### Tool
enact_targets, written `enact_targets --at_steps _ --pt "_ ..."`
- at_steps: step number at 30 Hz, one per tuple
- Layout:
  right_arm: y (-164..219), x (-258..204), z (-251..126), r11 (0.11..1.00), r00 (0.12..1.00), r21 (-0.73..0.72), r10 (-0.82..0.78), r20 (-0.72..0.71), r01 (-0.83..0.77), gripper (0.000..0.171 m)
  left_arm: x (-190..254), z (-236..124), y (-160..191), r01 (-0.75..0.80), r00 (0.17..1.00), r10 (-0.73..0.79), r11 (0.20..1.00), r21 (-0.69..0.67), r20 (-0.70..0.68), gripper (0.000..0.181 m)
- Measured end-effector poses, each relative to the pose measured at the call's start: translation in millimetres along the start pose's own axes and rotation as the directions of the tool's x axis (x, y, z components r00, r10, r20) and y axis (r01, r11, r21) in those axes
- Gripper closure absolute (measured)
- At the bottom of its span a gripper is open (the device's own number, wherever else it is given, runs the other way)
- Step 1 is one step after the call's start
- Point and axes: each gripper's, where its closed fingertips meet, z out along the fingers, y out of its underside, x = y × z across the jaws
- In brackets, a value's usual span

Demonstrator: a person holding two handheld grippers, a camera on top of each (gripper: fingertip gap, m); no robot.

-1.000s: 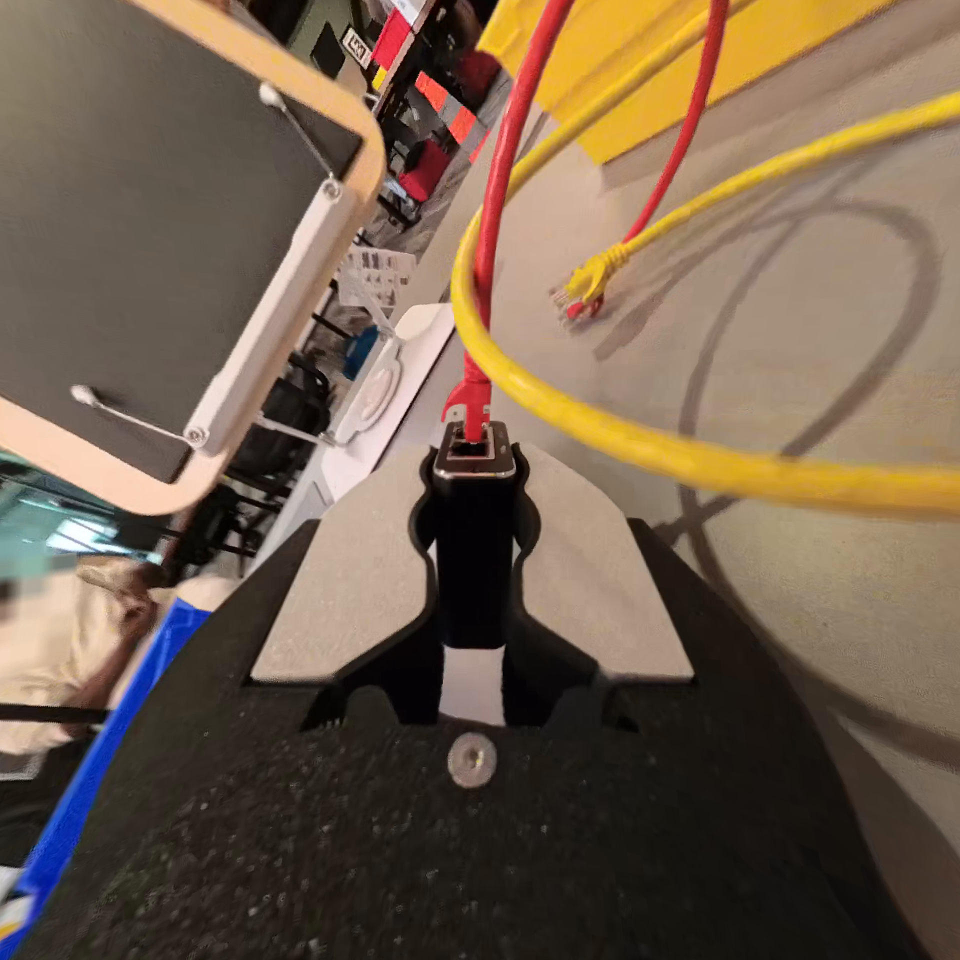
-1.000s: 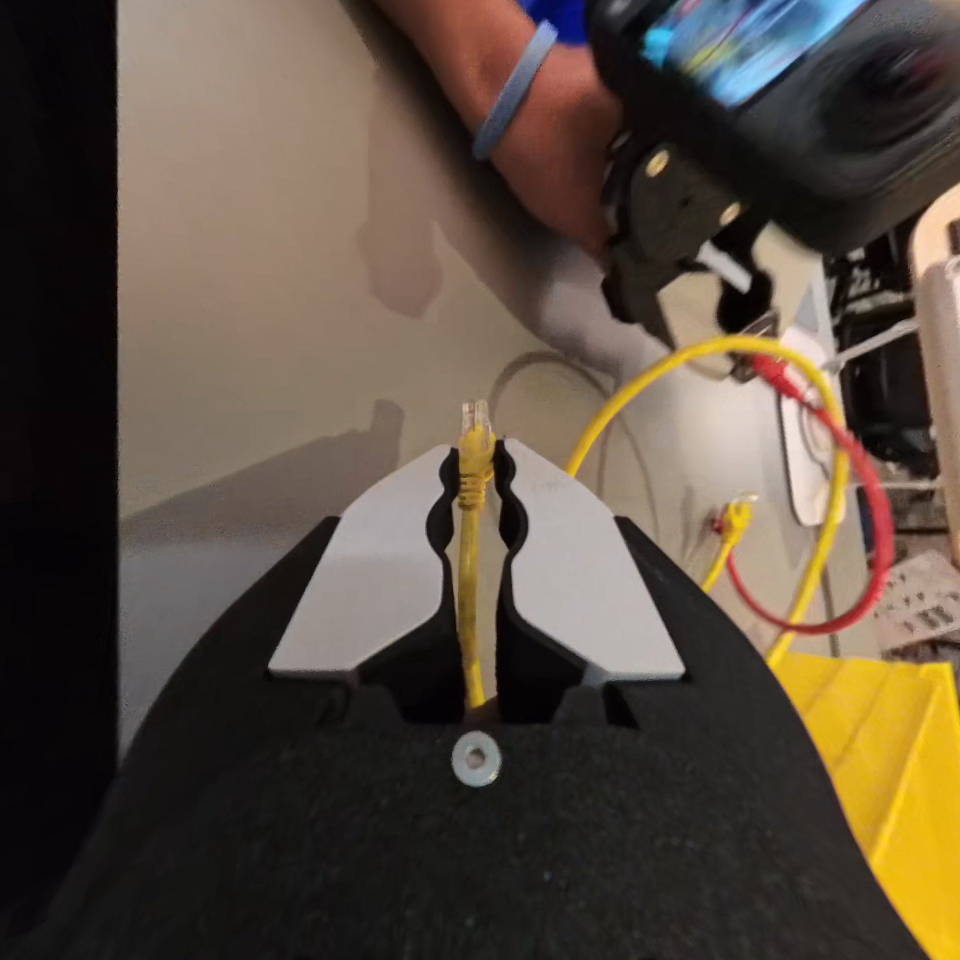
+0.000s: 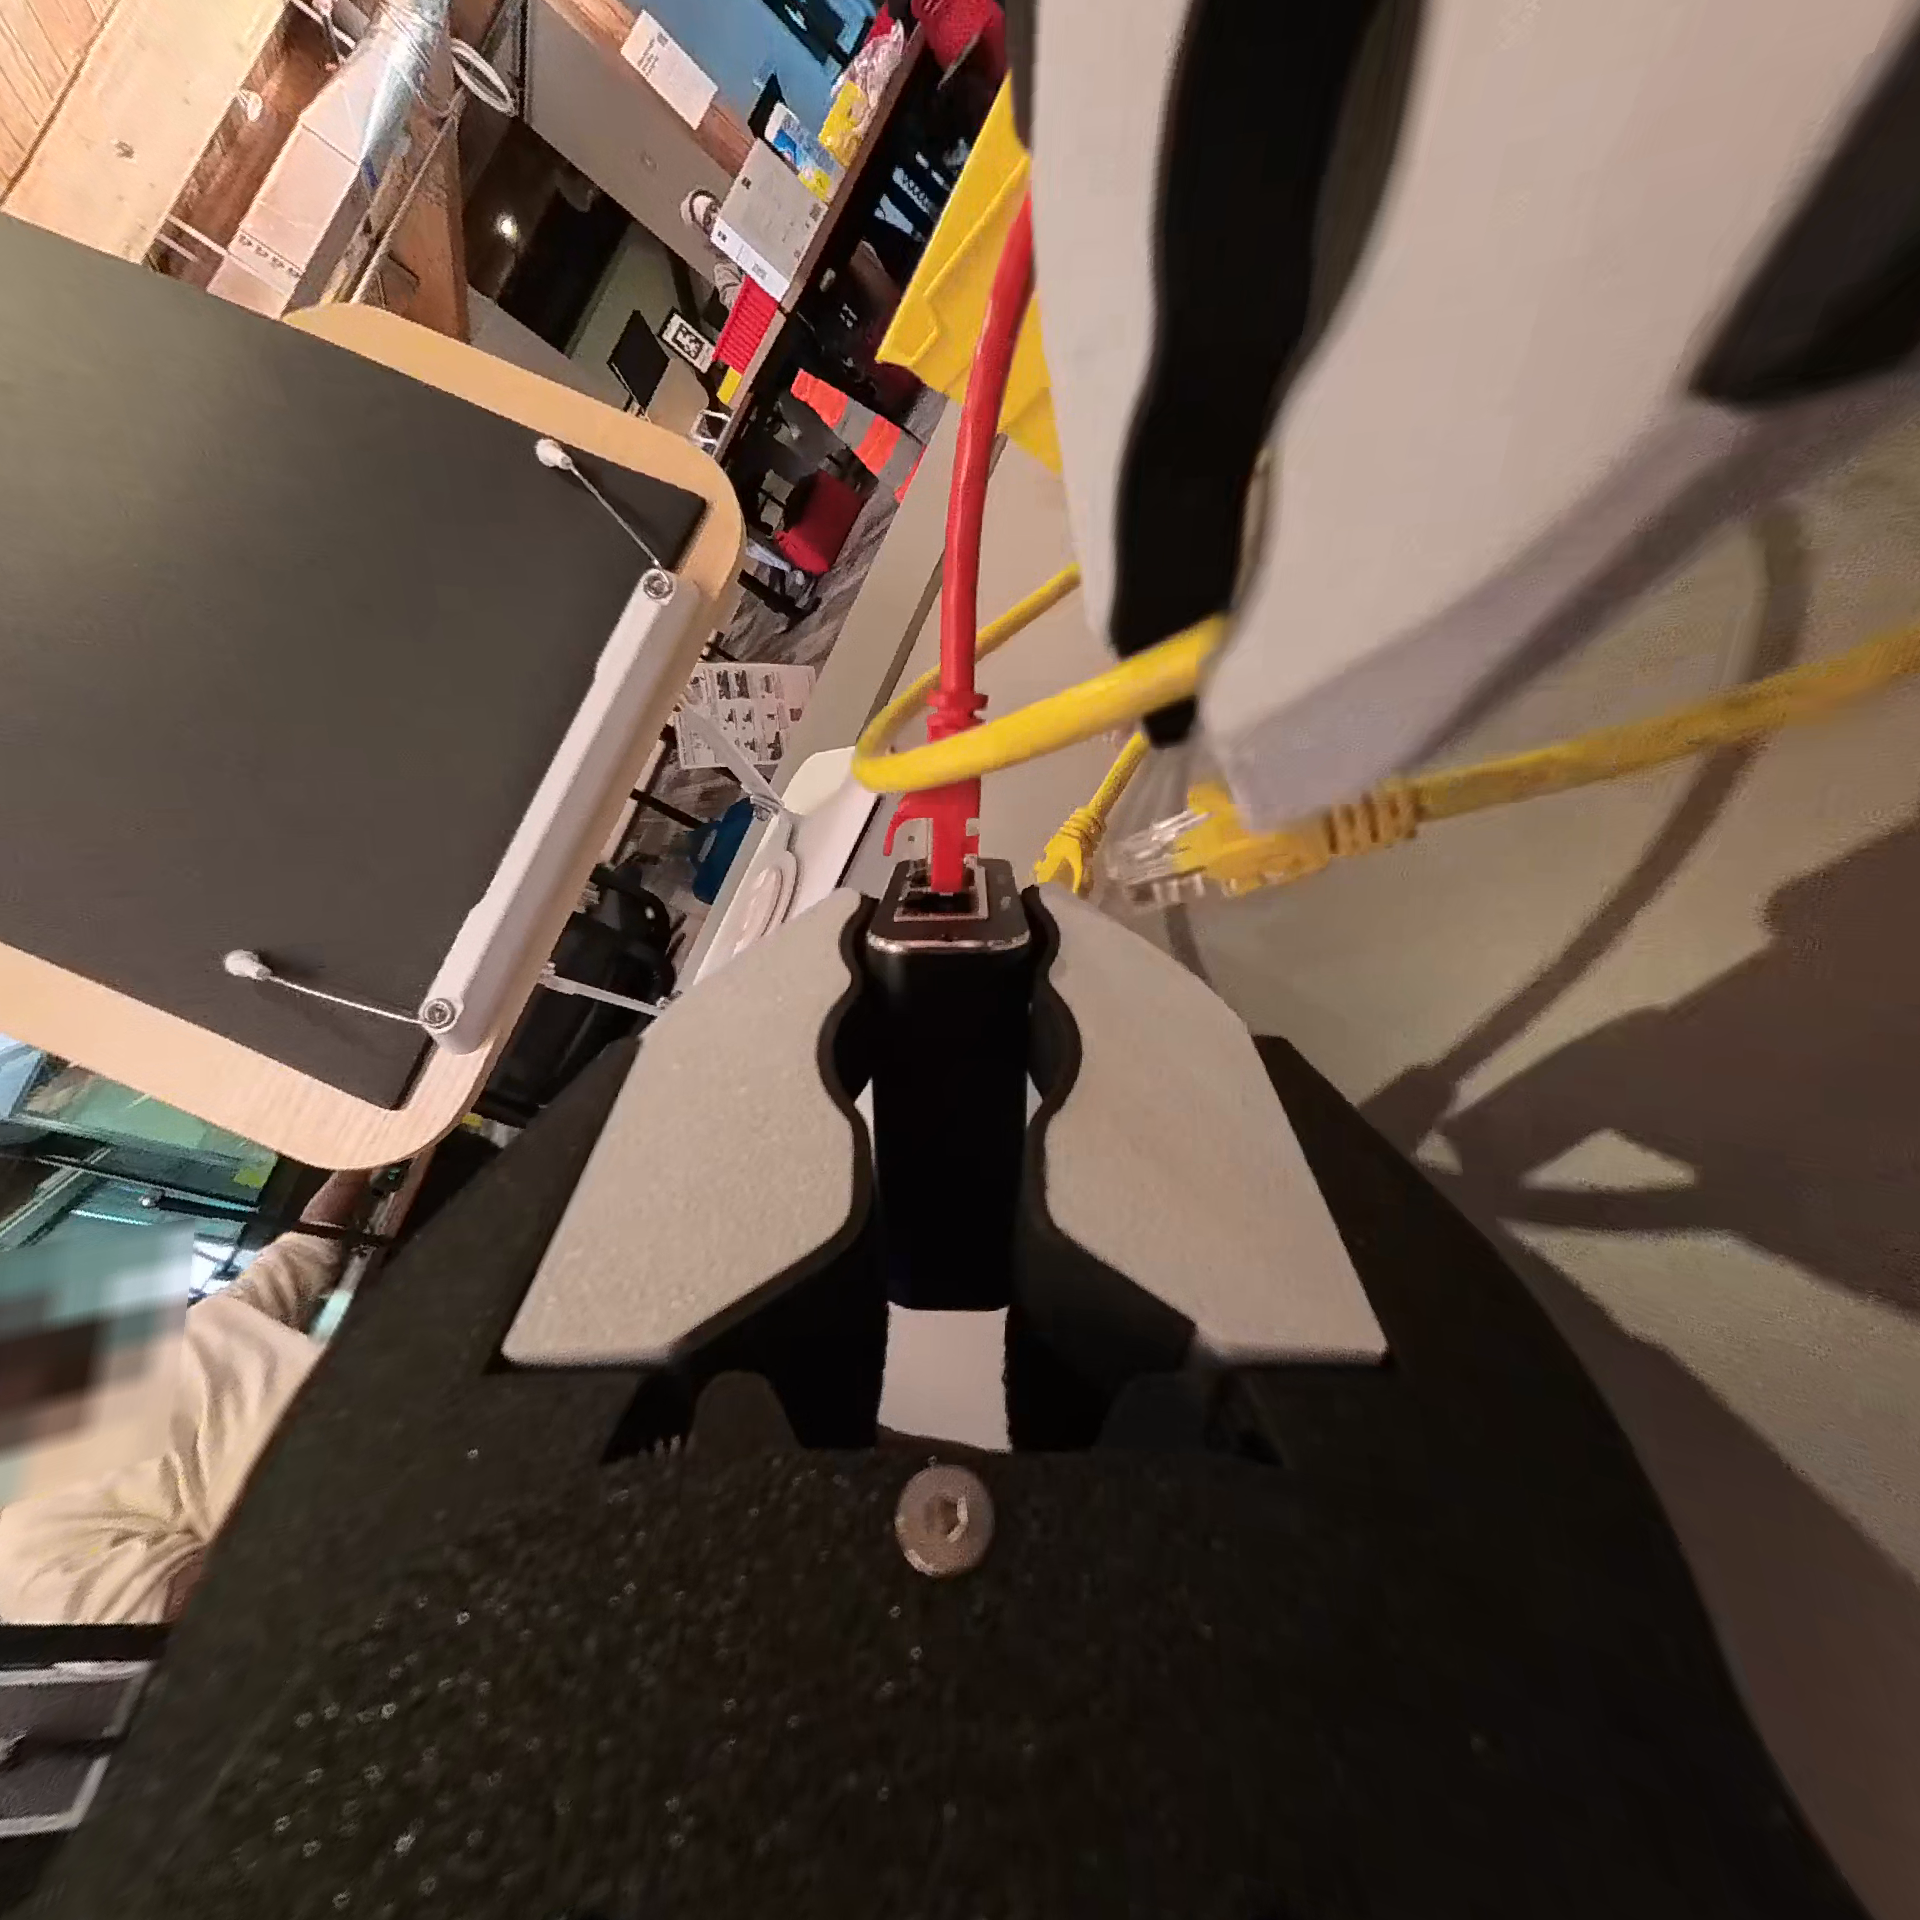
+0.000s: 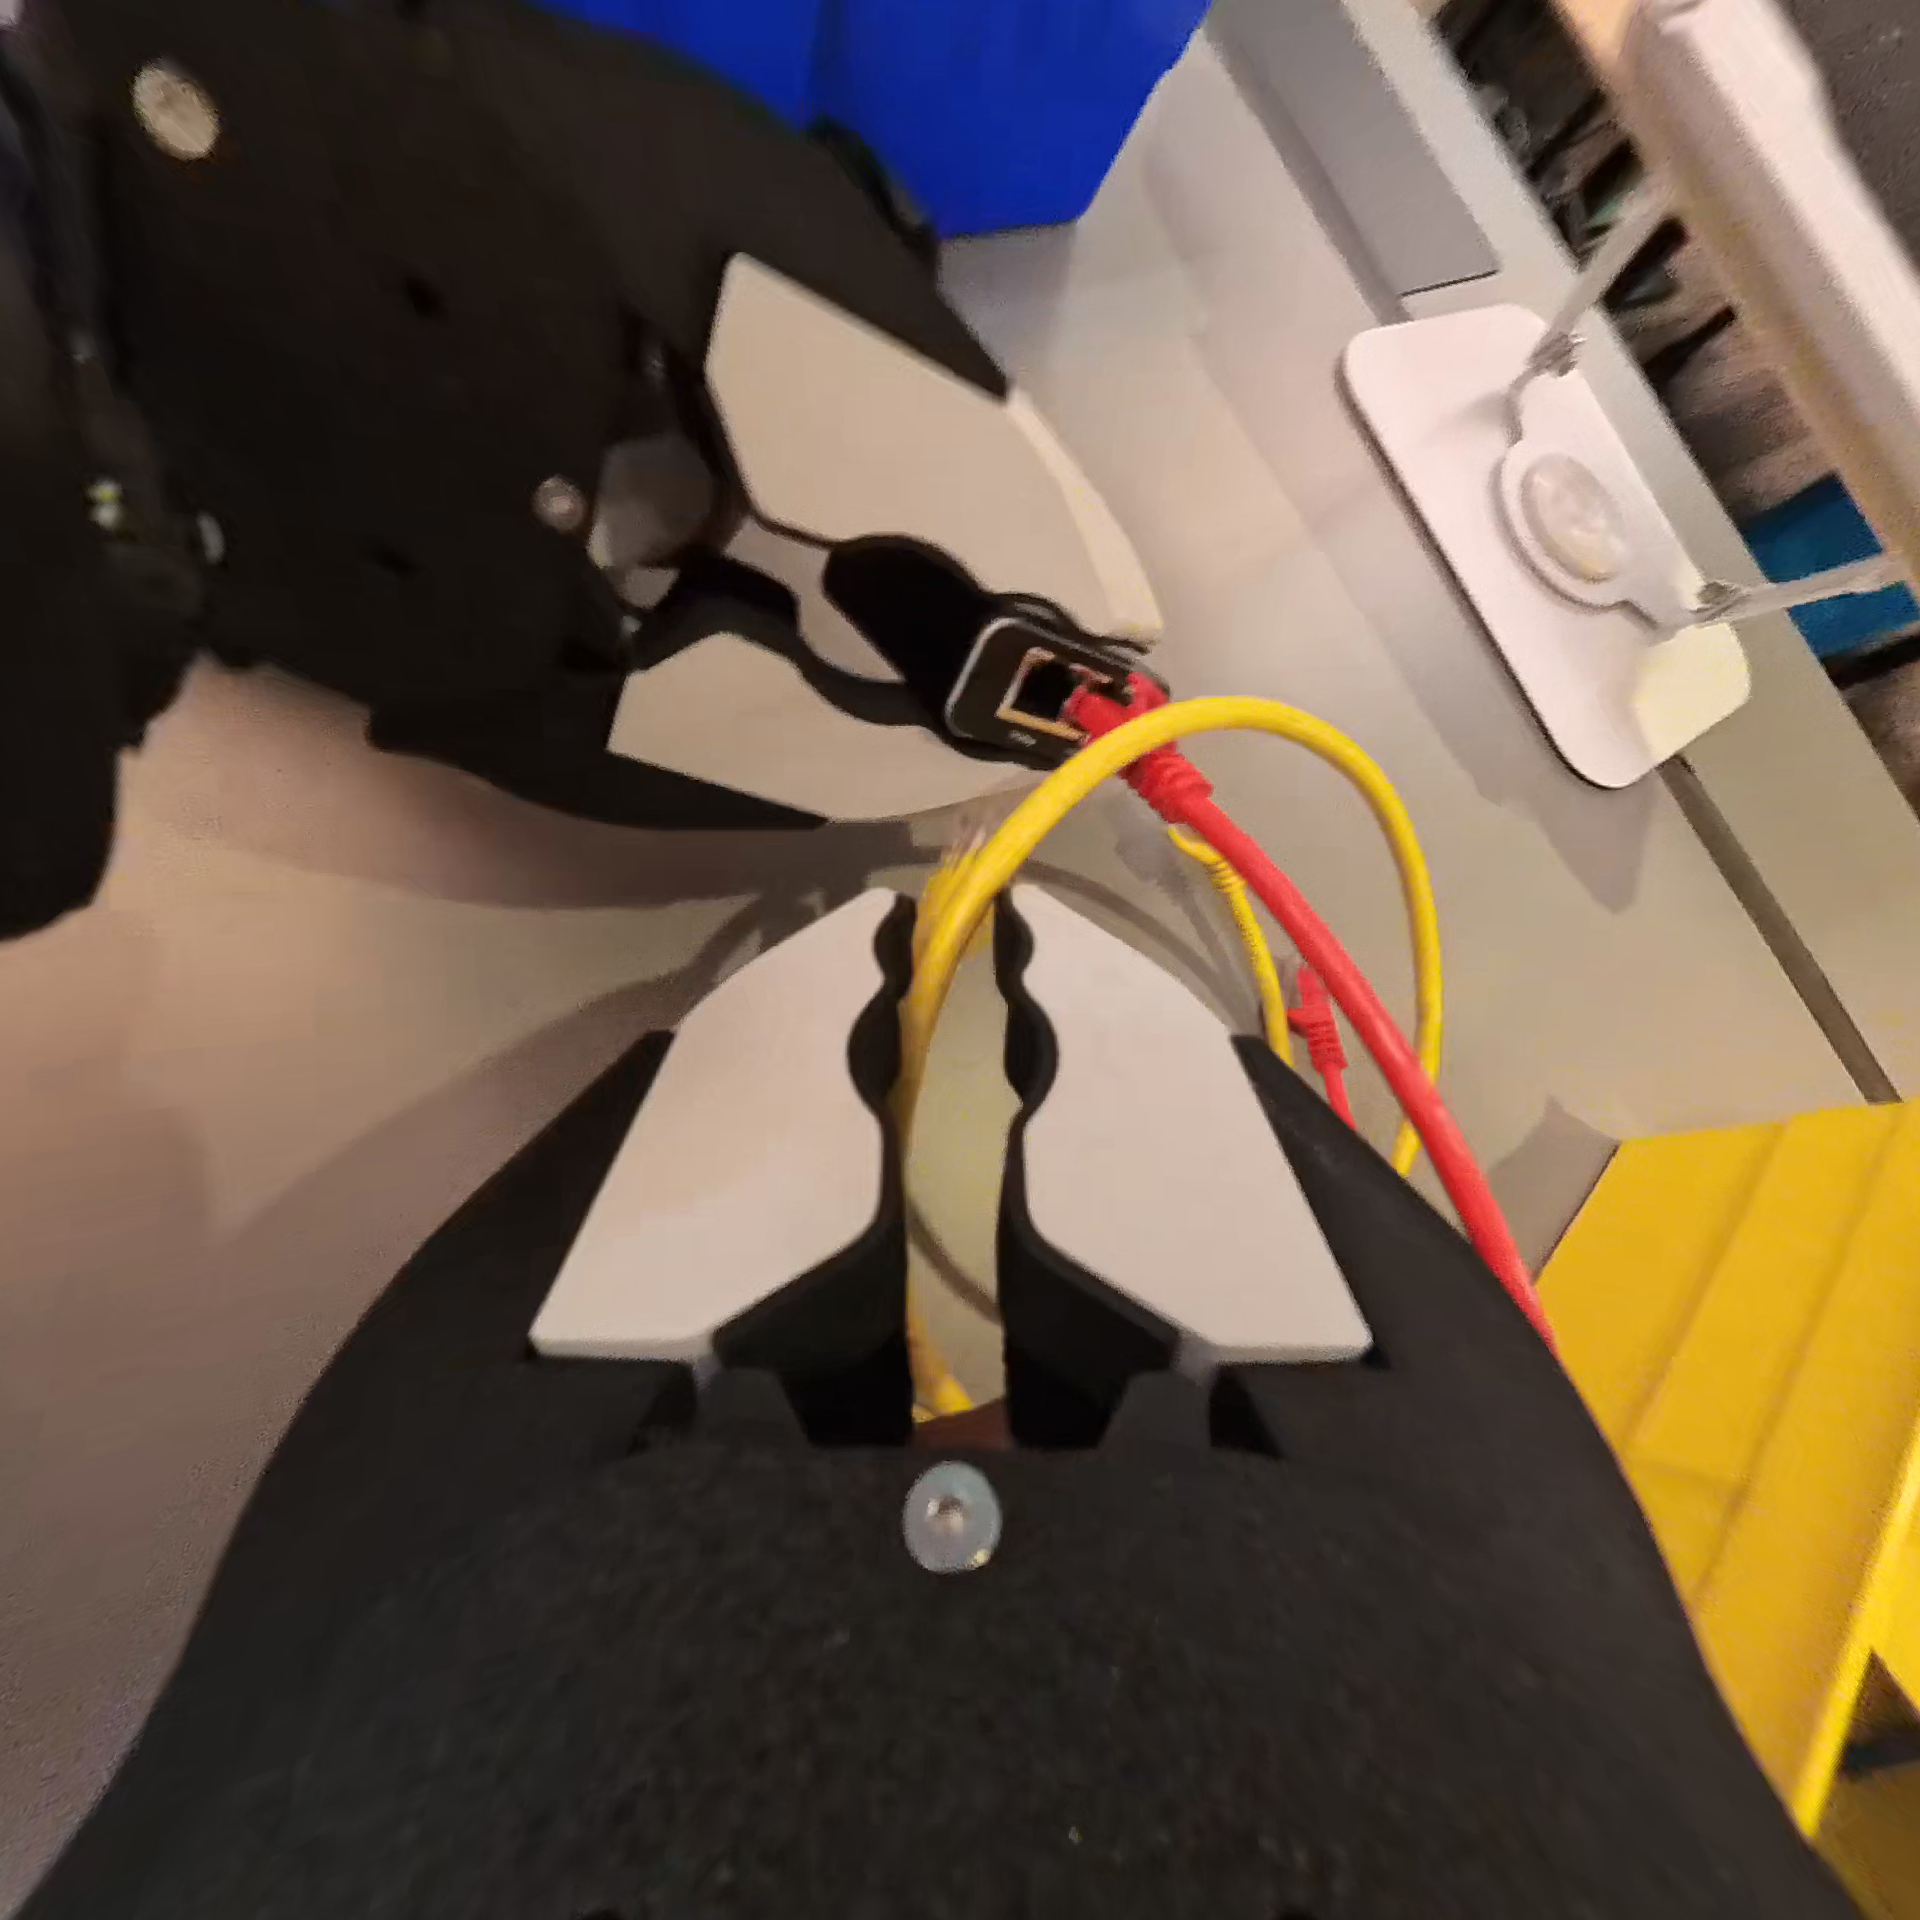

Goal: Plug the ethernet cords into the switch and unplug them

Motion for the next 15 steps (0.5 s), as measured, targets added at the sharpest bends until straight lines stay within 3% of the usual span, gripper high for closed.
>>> enact_targets --at_steps 5,8,15 --pt "-12 50 -34 0.985 0.968 0.136 0.129 -0.214 -0.102 0.166 4 6 13 0.009 1.0 -0.011 0.999 -0.053 -0.028 0.155" --pt "-4 84 -65 0.944 0.91 0.202 0.311 -0.276 -0.261 0.166 -2 7 19 0.082 0.996 -0.084 0.994 -0.077 -0.023 0.156" --pt "50 72 -50 0.943 0.907 0.011 0.325 -0.269 -0.334 0.166 -33 6 42 0.404 0.915 -0.399 0.909 -0.1 0.064 0.156"
